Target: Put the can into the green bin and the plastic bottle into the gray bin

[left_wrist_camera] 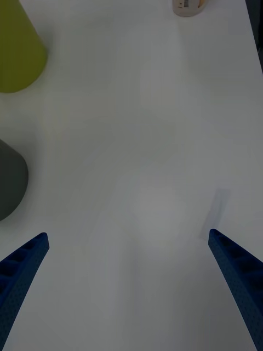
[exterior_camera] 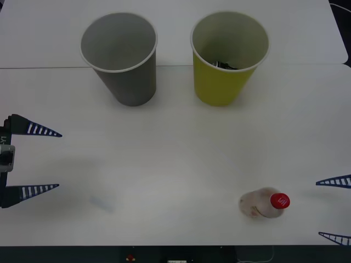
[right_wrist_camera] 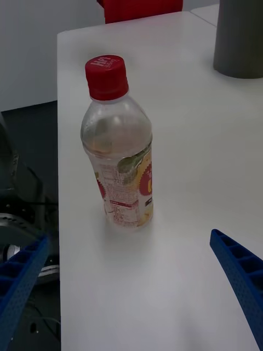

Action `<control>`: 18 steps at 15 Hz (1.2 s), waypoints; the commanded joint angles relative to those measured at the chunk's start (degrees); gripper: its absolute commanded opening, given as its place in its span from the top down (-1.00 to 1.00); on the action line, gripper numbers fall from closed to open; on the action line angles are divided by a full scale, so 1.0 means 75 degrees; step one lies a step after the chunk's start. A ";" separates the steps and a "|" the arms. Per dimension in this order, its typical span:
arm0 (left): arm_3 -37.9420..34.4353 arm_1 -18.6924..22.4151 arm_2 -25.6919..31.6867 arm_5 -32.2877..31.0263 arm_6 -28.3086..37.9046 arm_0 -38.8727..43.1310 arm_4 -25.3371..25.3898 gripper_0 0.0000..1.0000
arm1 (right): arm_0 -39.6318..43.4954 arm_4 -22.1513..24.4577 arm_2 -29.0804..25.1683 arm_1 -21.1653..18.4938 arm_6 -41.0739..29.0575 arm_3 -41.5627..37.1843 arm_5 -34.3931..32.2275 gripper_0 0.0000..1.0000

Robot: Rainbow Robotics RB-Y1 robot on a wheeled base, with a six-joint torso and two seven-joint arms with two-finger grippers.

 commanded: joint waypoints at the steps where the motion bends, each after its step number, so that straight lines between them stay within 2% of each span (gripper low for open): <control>1: 0.0000 0.0000 0.0000 0.0000 0.0000 0.0000 0.0000 -1.00 | -0.0126 0.0000 0.0208 0.0441 0.0065 0.0212 0.0145 -1.00; 5: 0.0000 0.0000 0.0000 0.0000 0.0000 0.0000 0.0000 -1.00 | -0.0478 0.0000 0.0501 0.0980 0.0253 0.0704 0.0273 -1.00; 13: 0.0000 0.0000 0.0000 0.0000 0.0000 0.0000 0.0000 -1.00 | -0.0700 0.0000 0.1087 0.1894 0.0417 0.0704 0.1047 -1.00; 18: 0.0000 0.0000 0.0000 0.0000 0.0000 0.0000 0.0000 -1.00 | -0.0794 0.0000 0.1380 0.2211 0.0464 0.0704 0.1340 -1.00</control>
